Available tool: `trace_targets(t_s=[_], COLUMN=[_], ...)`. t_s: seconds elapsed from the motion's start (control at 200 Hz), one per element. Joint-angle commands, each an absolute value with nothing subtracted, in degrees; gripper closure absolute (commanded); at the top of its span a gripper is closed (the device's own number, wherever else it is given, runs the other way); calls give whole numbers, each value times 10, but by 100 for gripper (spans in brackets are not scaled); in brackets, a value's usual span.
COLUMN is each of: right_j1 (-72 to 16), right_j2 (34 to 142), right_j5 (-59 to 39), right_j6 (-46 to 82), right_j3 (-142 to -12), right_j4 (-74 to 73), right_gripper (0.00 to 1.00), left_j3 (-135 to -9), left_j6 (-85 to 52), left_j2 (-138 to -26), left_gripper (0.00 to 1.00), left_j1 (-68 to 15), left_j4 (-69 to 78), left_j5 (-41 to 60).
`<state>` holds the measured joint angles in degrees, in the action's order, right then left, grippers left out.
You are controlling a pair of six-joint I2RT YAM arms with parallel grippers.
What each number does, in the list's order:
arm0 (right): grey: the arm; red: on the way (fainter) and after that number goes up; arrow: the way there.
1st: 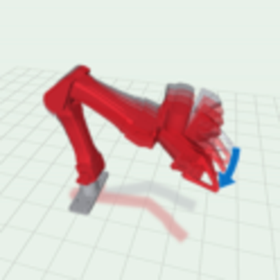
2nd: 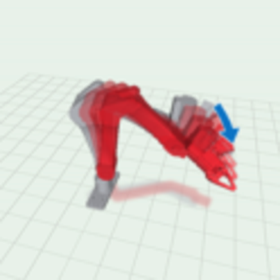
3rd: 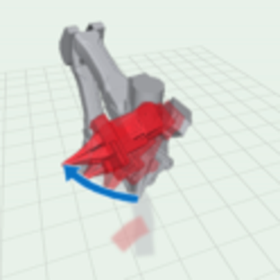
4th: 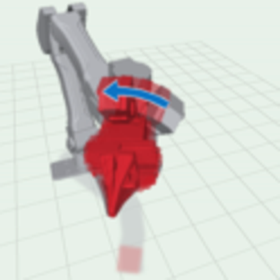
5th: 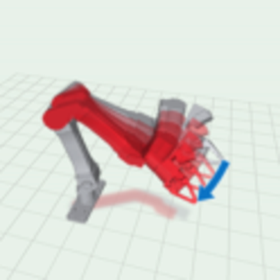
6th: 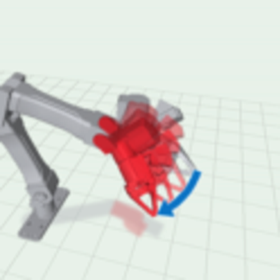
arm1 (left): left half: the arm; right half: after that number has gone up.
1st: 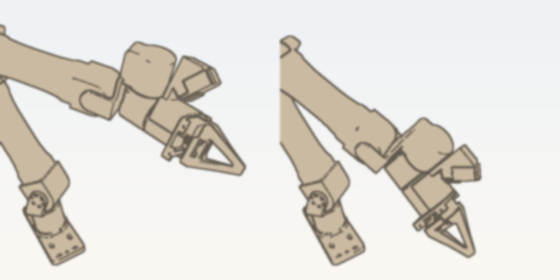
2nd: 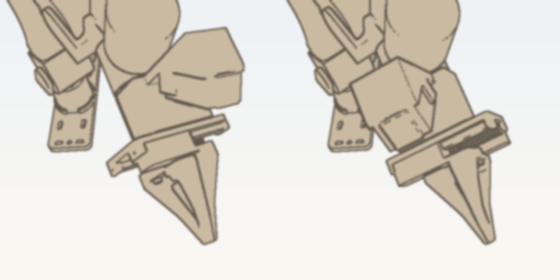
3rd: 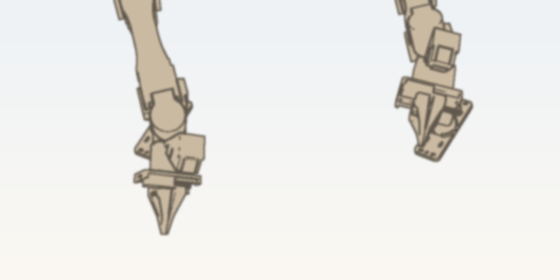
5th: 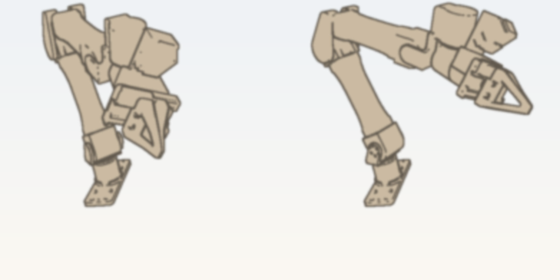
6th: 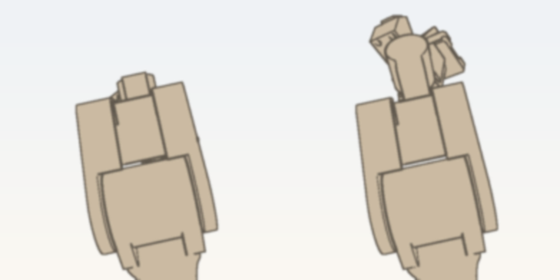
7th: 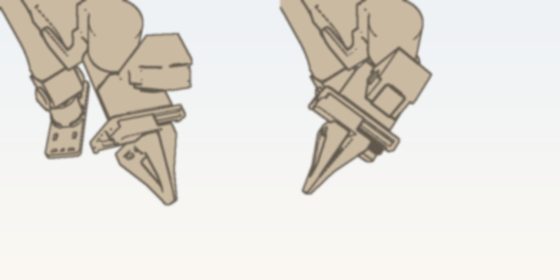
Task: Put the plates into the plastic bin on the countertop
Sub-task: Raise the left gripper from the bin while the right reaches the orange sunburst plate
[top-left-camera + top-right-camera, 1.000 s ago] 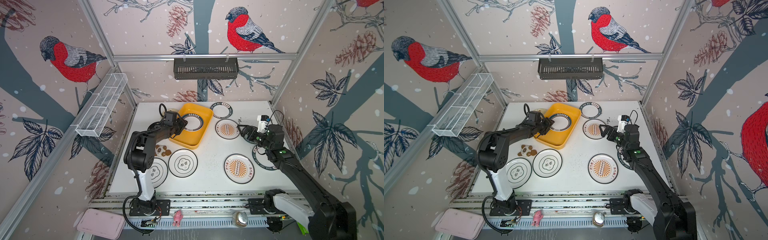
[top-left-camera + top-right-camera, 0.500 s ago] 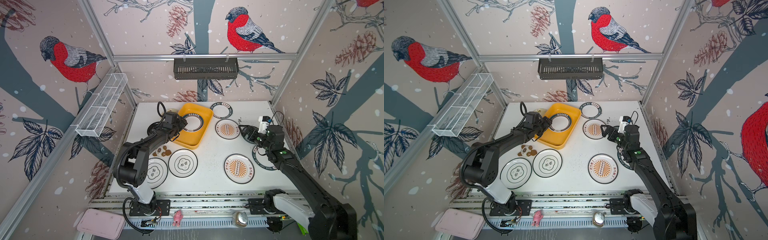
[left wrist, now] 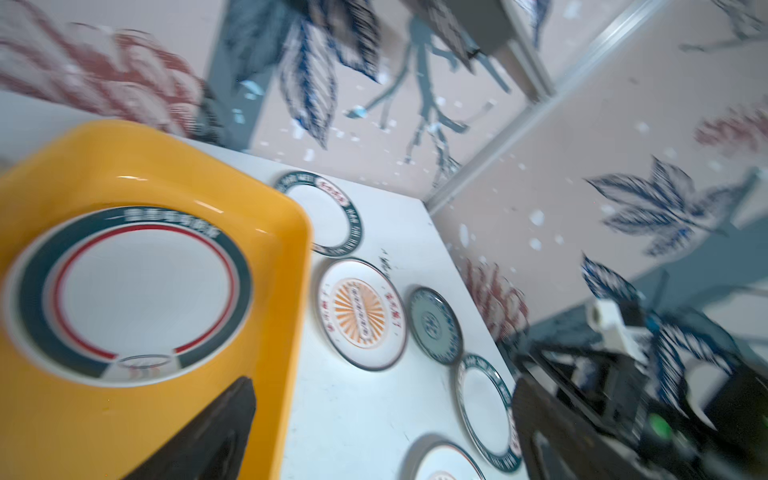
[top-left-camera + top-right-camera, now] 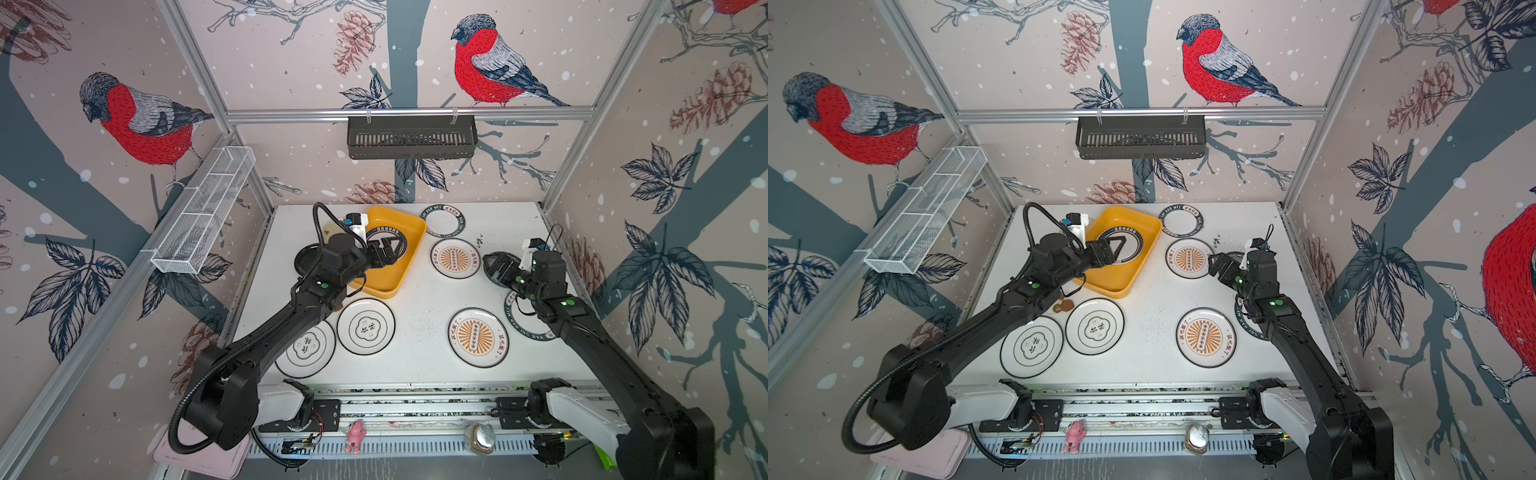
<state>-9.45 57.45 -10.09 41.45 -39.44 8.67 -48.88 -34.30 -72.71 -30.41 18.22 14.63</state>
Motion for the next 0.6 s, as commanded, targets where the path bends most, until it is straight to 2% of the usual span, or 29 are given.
trace_targets(t_s=[0.0, 0.425, 0.595], right_j1=[-94, -97, -103], right_j2=[561, 428, 393], right_j5=[-81, -67, -89], right_j6=[433, 483, 525], right_j3=[-392, -302, -276], right_j4=[174, 359, 403], right_gripper=[0, 0, 0], left_j3=[-463, -430, -436], left_j6=[-283, -276, -272], left_j2=[-719, -769, -788], left_gripper=[4, 4, 4], left_j1=[-347, -489, -506], left_j4=[254, 300, 284], left_j5=[177, 118, 116])
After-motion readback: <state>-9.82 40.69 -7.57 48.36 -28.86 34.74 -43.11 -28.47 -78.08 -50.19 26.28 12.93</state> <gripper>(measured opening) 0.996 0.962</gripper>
